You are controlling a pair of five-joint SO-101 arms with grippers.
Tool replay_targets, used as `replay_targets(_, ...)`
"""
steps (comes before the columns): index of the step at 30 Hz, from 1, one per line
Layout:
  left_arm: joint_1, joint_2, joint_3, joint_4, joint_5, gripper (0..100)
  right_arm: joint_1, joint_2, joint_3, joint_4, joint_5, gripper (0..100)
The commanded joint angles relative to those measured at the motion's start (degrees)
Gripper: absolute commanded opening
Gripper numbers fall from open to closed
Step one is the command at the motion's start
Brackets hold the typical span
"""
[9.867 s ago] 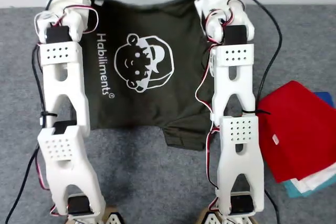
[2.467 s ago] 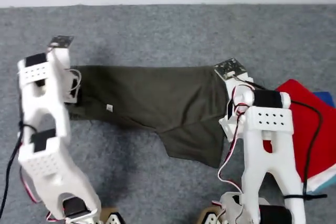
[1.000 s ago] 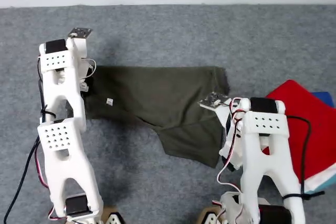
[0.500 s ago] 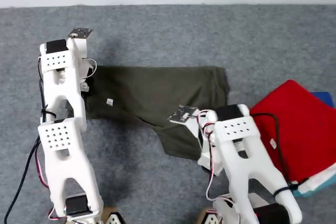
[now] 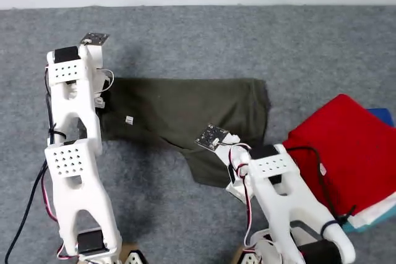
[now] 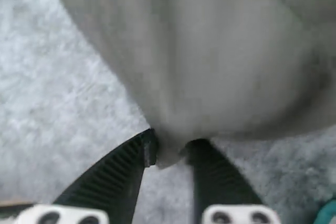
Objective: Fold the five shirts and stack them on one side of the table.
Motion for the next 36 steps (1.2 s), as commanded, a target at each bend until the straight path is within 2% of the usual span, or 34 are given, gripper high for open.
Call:
replay_targets(1,0.53,-0.53,-1.8,1.23,0.53,1,-0.4,-1.71,2.55,-5.32,-0.09,2.0)
replay_targets(7,0.53,-0.88,-1.8,1.23,0.53,1,0.13,-2.59,2.02,-6.37,-0.18,1.0)
replay_targets(12,0.53,-4.4,-1.71,1.32,0.53,1,4.53,-7.96,-13.98,2.24,-0.35,1.0)
replay_targets(19,0.53,-19.96,-0.4,1.32,0.7,1,7.78,-14.46,-39.38,9.19,-0.44,1.0)
replay_targets(27,0.44,-39.21,7.96,1.32,3.25,1,7.69,-15.96,-52.04,17.71,-4.92,0.9)
replay_targets(36,0.44,-61.89,19.21,1.23,3.08,1,7.78,-22.99,-65.23,24.84,-5.1,0.9)
